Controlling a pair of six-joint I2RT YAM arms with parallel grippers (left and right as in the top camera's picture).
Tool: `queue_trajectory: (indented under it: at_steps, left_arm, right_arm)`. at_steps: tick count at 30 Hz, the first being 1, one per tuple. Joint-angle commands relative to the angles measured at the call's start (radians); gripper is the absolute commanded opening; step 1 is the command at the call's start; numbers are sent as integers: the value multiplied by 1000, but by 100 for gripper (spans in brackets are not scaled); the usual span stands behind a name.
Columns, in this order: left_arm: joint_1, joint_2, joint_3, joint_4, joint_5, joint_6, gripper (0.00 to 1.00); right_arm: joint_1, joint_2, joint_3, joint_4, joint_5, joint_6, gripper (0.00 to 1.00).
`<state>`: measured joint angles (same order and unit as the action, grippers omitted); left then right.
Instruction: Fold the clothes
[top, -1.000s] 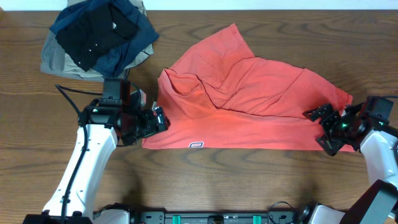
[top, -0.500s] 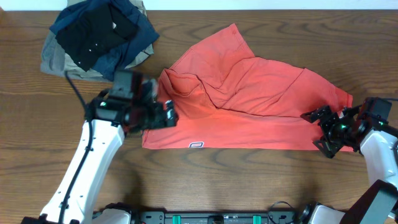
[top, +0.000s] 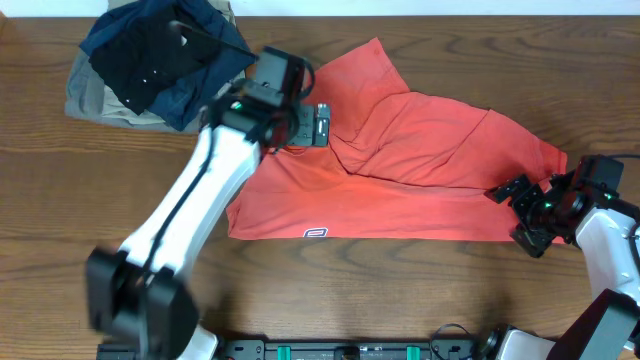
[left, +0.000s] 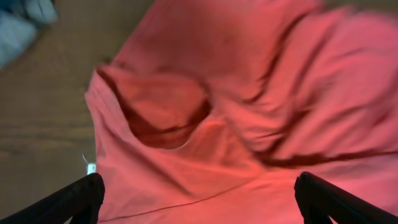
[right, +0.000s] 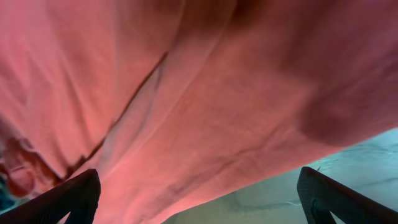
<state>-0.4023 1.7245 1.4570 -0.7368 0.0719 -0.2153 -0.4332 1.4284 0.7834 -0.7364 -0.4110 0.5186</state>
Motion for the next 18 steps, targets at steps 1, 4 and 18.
queue_trajectory:
  at_steps: [1,4,18]
  left_arm:
    - [5,66,2,-14,-39,17,98]
    - [5,75,2,-16,-39,17,98]
    - [6,69,2,-258,-24,17,98]
  right_arm:
    - [7,-12,6,0,49,-19,99]
    - [7,-12,6,-1,48,-19,99]
    - [28,-13,53,-12,-23,-252,43]
